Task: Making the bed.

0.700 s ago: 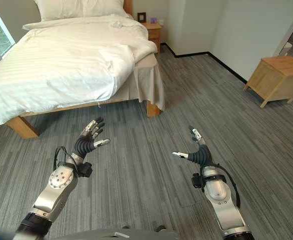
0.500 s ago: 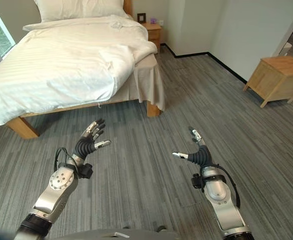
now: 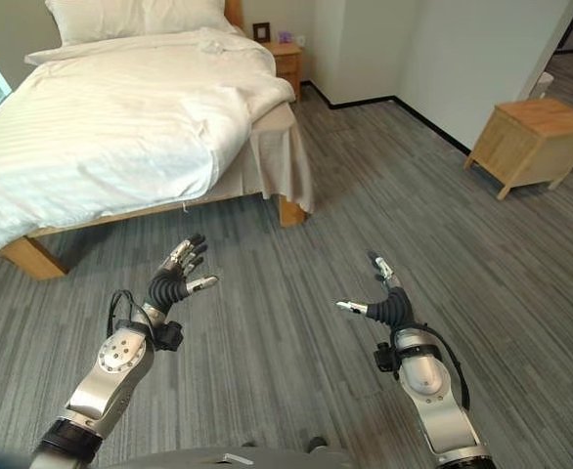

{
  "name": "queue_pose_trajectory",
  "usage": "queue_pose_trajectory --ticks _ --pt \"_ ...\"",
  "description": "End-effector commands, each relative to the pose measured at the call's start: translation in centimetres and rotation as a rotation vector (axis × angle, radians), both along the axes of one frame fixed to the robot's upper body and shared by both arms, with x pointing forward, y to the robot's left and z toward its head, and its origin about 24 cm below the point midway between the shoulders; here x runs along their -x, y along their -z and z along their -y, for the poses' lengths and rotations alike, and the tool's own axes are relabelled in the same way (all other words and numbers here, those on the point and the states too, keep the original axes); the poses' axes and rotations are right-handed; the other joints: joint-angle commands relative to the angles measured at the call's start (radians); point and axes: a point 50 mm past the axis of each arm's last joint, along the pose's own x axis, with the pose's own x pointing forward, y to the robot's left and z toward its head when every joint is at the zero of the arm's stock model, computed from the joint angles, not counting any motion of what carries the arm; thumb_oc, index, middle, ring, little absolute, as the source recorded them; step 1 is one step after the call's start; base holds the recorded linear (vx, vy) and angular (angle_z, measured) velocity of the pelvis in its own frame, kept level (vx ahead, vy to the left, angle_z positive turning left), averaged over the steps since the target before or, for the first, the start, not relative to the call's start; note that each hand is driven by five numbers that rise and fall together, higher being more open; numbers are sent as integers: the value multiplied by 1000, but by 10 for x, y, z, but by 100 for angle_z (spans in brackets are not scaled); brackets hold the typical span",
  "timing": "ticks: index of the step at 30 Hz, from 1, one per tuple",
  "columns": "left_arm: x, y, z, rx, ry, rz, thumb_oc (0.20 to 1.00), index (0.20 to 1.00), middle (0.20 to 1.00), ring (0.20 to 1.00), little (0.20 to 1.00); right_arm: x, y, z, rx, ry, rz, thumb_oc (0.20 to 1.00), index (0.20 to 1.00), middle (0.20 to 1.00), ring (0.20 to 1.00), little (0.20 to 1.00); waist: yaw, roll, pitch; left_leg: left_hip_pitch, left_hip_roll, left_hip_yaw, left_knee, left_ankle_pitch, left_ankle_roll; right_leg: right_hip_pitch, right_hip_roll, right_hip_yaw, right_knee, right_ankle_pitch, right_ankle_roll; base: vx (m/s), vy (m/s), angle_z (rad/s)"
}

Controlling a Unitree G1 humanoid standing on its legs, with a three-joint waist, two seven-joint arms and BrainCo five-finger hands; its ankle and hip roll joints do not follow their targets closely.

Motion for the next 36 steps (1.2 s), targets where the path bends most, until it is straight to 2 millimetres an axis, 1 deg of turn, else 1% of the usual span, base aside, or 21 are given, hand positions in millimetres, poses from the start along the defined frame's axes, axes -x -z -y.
queue_pose_trajectory --ticks 1,5,6,8,10,12,13,16,18,20,21,22,24,25,26,27,30,32,34,35,36 --pt "-17 -19 7 -29 30 105 1000 1000 1000 1000 1000 -19 -30 -3 29 -28 155 1000 1000 1000 1000 1000 7 -7 35 61 40 -27 13 -119 -54 28 -120 -19 69 -79 124 67 23 -1" --pt "-17 -19 7 -29 30 105 1000 1000 1000 1000 1000 -19 -30 -3 29 -28 155 1000 1000 1000 1000 1000 7 -7 35 60 40 -27 13 -119 -54 26 -120 -19 71 -80 124 14 22 0" --pt "-15 -14 7 -33 21 85 1000 1000 1000 1000 1000 -18 -27 -10 28 -56 137 1000 1000 1000 1000 1000 -12 6 83 72 46 -18 13 -133 -31 -136 -123 -2 349 -55 160 53 91 0" --pt "-15 -14 7 -33 20 85 1000 1000 1000 1000 1000 -18 -27 -10 29 -56 138 1000 1000 1000 1000 1000 -8 4 79 66 43 -13 13 -132 -30 -151 -127 5 364 -61 161 39 62 -24" --pt "-14 -13 7 -23 6 78 1000 1000 1000 1000 1000 -19 -25 -14 25 -70 132 1000 1000 1000 1000 1000 -23 23 105 87 58 13 13 -151 -26 -278 -138 -22 525 -18 193 124 50 -8" --pt "-14 -13 6 -19 3 75 1000 1000 1000 1000 1000 -19 -25 -14 23 -70 129 1000 1000 1000 1000 1000 -29 23 106 99 57 18 13 -163 -28 -306 -129 -39 510 -30 185 258 -28 -20" --pt "-13 -13 6 -11 0 74 1000 1000 1000 1000 1000 -16 -25 -16 9 -79 133 1000 1000 1000 1000 1000 -45 15 114 123 48 15 13 -187 -32 -340 -105 -55 418 -56 159 457 -115 -23" --pt "-10 -7 5 -16 4 49 1000 1000 1000 1000 1000 -12 -17 -17 -16 -78 93 1000 1000 1000 1000 1000 -60 -4 118 165 42 10 13 -217 -57 -339 -93 -94 187 -14 133 392 -152 -12" --pt "-11 -6 5 -24 4 48 1000 1000 1000 1000 1000 -11 -15 -19 -26 -79 87 1000 1000 1000 1000 1000 -70 -3 119 177 50 6 13 -228 -68 -346 -91 -98 139 6 137 295 -123 16" --pt "-13 -4 8 -31 7 45 1000 1000 1000 1000 1000 -7 -9 -22 -35 -88 60 1000 1000 1000 1000 1000 -100 3 123 214 67 -10 13 -254 -83 -375 -79 -45 124 22 142 542 -209 28" --pt "-12 -2 11 -25 19 41 1000 1000 1000 1000 1000 -2 -5 -20 -30 -99 34 1000 1000 1000 1000 1000 -108 13 115 265 82 -27 21 -257 -87 -359 -52 -8 139 15 117 619 -273 59" --pt "-11 -1 15 -13 24 40 1000 1000 1000 1000 1000 0 -3 -18 -29 -98 23 1000 1000 1000 1000 1000 -108 21 116 254 104 -31 100 -225 -103 -339 -38 -20 142 12 98 598 -338 75" --pt "-13 -1 22 15 33 31 1000 1000 1000 1000 1000 -3 -2 -15 -12 -98 16 1000 1000 1000 1000 1000 -98 26 121 152 161 -46 362 -82 -140 -256 -8 -47 102 -6 48 280 -274 42" --pt "-13 -1 22 15 33 31 1000 1000 1000 1000 1000 -3 -2 -15 -12 -98 16 1000 1000 1000 1000 1000 -99 25 120 150 161 -47 363 -82 -139 -257 -9 -48 102 -6 48 150 -274 5" --pt "-15 -4 24 33 36 38 1000 1000 1000 1000 1000 -7 -7 -13 -1 -100 40 1000 1000 1000 1000 1000 -81 17 139 58 184 -69 560 18 -161 -201 4 -63 66 -21 14 153 -292 -6" --pt "-15 -6 25 47 40 45 1000 1000 1000 1000 1000 -9 -12 -12 2 -106 58 1000 1000 1000 1000 1000 -66 3 156 -4 195 -82 676 60 -157 -163 9 -71 45 -32 -10 324 -413 -22" --pt "-16 -10 27 69 36 63 1000 1000 1000 1000 1000 -14 -18 -9 35 -110 75 1000 1000 1000 1000 1000 -27 -33 180 -91 202 -46 782 19 -130 -77 4 -47 17 -78 -29 347 -208 -12" --pt "-17 -12 27 78 31 67 1000 1000 1000 1000 1000 -18 -20 -7 63 -108 82 1000 1000 1000 1000 1000 0 -48 191 -185 174 -37 747 -33 -125 -43 -5 -29 17 -103 -22 383 -35 -45" --pt "-12 -8 26 95 19 53 1000 1000 1000 1000 1000 -16 -16 -6 70 -108 64 1000 1000 1000 1000 1000 25 -43 180 -248 124 -5 453 -77 -97 1 -4 -6 17 -147 4 626 78 -27" --pt "-7 -2 25 96 9 30 1000 1000 1000 1000 1000 -15 -8 -6 83 -106 31 1000 1000 1000 1000 1000 42 -18 166 -263 102 14 186 36 -109 34 20 0 17 -178 14 733 130 -40" --pt "-6 3 25 98 4 7 1000 1000 1000 1000 1000 -16 -7 -5 90 -94 30 1000 1000 1000 1000 1000 48 -10 166 -294 123 62 35 82 -119 82 27 -11 17 -207 22 739 119 -36"
